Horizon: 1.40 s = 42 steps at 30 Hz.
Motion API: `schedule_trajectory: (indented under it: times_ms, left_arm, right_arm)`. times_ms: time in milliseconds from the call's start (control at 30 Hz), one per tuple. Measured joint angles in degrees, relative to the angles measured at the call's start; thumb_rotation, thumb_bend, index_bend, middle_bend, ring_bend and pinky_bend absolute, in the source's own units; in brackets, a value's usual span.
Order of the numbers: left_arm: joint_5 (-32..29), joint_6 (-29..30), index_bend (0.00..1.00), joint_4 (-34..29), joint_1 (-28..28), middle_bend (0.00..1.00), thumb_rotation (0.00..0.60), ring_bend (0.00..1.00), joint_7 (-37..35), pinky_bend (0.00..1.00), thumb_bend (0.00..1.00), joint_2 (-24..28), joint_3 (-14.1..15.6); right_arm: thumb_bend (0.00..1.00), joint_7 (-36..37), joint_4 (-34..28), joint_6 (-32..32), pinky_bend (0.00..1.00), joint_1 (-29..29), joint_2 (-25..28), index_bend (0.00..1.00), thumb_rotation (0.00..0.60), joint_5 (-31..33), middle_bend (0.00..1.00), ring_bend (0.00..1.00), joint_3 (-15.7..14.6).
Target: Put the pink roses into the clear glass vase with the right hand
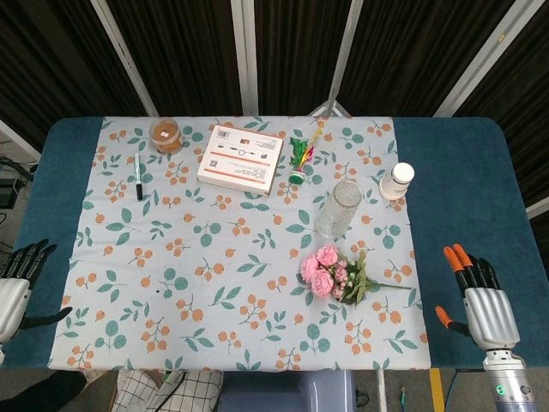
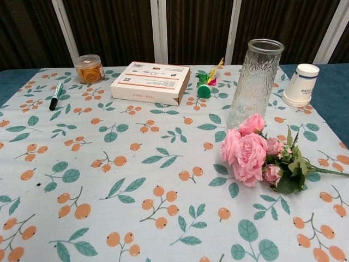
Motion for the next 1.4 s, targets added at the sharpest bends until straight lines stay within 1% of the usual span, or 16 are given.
schedule_trajectory:
  times_ms: [433, 633, 733, 900, 1033, 1167, 1400]
  left_arm:
    - [0.27, 0.54, 0.00, -0.13, 0.15, 0.00, 0.600, 0.00, 0.44, 0.00, 0.00, -0.18, -0.07]
    - [-0.06, 0.31, 0.00, -0.14, 0.07, 0.00, 0.600, 0.00, -0.10, 0.00, 0.00, -0.20, -0.21]
    - [0.30, 0.33, 0.00, -0.09, 0.06, 0.00, 0.600, 0.00, -0.31, 0.00, 0.00, -0.16, -0.07]
    - [0.55, 0.28, 0.00, -0.20, -0.02, 0.00, 0.600, 0.00, -0.82, 0.00, 0.00, 0.03, -0.02]
    - [0.72, 0.29, 0.00, -0.22, 0.00, 0.00, 0.600, 0.00, -1.05, 0.00, 0.00, 0.15, 0.09]
    - [0.57, 0.11, 0.00, -0.23, -0.01, 0.00, 0.600, 0.00, -1.09, 0.00, 0.00, 0.22, 0.13]
    - [0.25, -0.17, 0.00, -0.33, 0.00, 0.00, 0.600, 0.00, -1.38, 0.00, 0.00, 0.37, 0.16]
  right_arm:
    - [0.29, 0.72, -0.97, -0.15, 0.00, 0.29, 0.44, 0.00, 0.600, -0.03, 0.00, 0.00, 0.33]
    - [0.28, 0.62, -3.09, -0.91, 0.00, 0.90, 0.28, 0.00, 0.600, -0.99, 0.00, 0.00, 0.07]
    - [0.28, 0.85, -5.11, -2.70, 0.00, 1.61, 0.18, 0.00, 0.600, -0.97, 0.00, 0.00, -0.19]
    - [0.28, -0.60, -7.62, -8.15, 0.00, 4.32, -0.80, 0.00, 0.600, 0.72, 0.00, 0.00, 0.06]
    - [0.28, -3.07, -8.25, -12.93, 0.00, 7.55, -3.55, 0.00, 0.600, 3.61, 0.00, 0.00, 1.21]
    - [0.28, -5.58, -7.31, -16.86, 0.00, 10.75, -8.01, 0.00, 0.600, 7.33, 0.00, 0.00, 2.82]
    - [0.28, -9.00, -5.41, -20.77, 0.00, 14.24, -13.57, 0.00, 0.600, 14.94, 0.00, 0.00, 5.05]
